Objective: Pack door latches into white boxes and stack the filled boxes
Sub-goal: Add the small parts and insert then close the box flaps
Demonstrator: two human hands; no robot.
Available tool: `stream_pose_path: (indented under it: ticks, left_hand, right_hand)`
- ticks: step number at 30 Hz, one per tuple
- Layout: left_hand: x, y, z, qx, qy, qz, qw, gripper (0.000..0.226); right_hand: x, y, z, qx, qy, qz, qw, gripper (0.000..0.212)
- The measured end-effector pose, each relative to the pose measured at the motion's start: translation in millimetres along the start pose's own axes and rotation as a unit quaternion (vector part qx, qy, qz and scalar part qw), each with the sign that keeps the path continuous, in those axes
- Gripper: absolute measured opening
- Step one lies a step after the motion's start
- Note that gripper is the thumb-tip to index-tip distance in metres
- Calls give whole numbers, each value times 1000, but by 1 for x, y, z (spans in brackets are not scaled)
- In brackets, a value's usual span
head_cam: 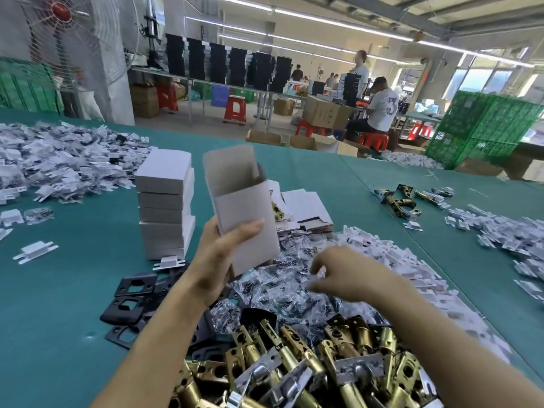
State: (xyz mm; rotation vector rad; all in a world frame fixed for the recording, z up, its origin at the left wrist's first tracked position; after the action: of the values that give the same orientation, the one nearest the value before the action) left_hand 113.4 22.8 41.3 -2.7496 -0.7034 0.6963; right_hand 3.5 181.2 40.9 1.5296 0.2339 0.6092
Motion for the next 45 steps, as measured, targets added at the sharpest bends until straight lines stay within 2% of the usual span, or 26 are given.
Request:
stream_pose_path:
  ticks: [2, 5, 10, 12, 14, 16, 18, 20, 22, 25, 29, 34, 38, 42, 45]
  left_hand:
    - [0, 1, -1, 26, 16, -20, 999, 50]
    - [-2, 4, -1, -89, 9, -27, 996, 40]
    - [-1, -6, -2, -136, -23, 28, 990, 40]
    - [-1, -8, -5, -136, -42, 48, 989, 42]
    - [-1, -7, -4, -148, -44, 57, 986, 42]
    - [-1, -8, -4, -160, -46, 67, 984, 39]
    - [0, -10, -3, -168, -48, 77, 982, 37]
    - [1, -12, -2, -168, -48, 91, 980, 41]
    - [2, -15, -1, -160, -50, 103, 981, 52]
    - [4, -19, -3, -145, -52, 109, 982, 58]
    - [3, -17, -3, -116, -47, 90, 988, 57]
    - [1, -19, -6, -118, -59, 103, 986, 49]
    - [3, -22, -6, -122, -65, 117, 983, 49]
    - [3, -26, -4, -174, -72, 148, 971, 38]
    - [3, -26, -4, -190, -74, 147, 968, 35]
  right_hand:
    - [-1, -27, 0, 65, -16, 29, 997, 42]
    - [-4, -40, 3, 85, -21, 0, 996, 41]
    - [-8, -24, 1, -97, -8, 4, 995, 42]
    - [-3, 9, -4, -182, 12, -66, 981, 34]
    - [12, 55, -13, -296, 41, -176, 938, 26]
    - [36, 95, -15, -411, 123, -251, 868, 22]
    - [62, 121, -6, -457, 228, -280, 813, 19]
    - [78, 131, 11, -457, 287, -278, 794, 21]
    - [82, 130, 27, -451, 294, -280, 795, 22]
    - [79, 119, 44, -471, 260, -283, 794, 14]
    - [70, 108, 53, -449, 237, -280, 815, 12]
    - [73, 108, 47, -405, 193, -350, 822, 15]
    - [66, 102, 51, -333, 140, -294, 885, 22]
    - [61, 106, 57, -229, 109, -249, 935, 52]
    - [59, 104, 60, -159, 117, -227, 954, 43]
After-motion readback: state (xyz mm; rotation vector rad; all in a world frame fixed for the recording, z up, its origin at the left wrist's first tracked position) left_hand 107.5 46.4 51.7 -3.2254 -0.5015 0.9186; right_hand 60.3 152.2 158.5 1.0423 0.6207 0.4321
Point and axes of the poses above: each hand's wrist, its own x-axis away from the middle knuckle, its own y-axis out of the back of the hand, z = x × y, the point moved 7 cm from there along -x, towards the middle knuckle, and after that the axes turned 13 degrees about -y, right-handed, at the moved point
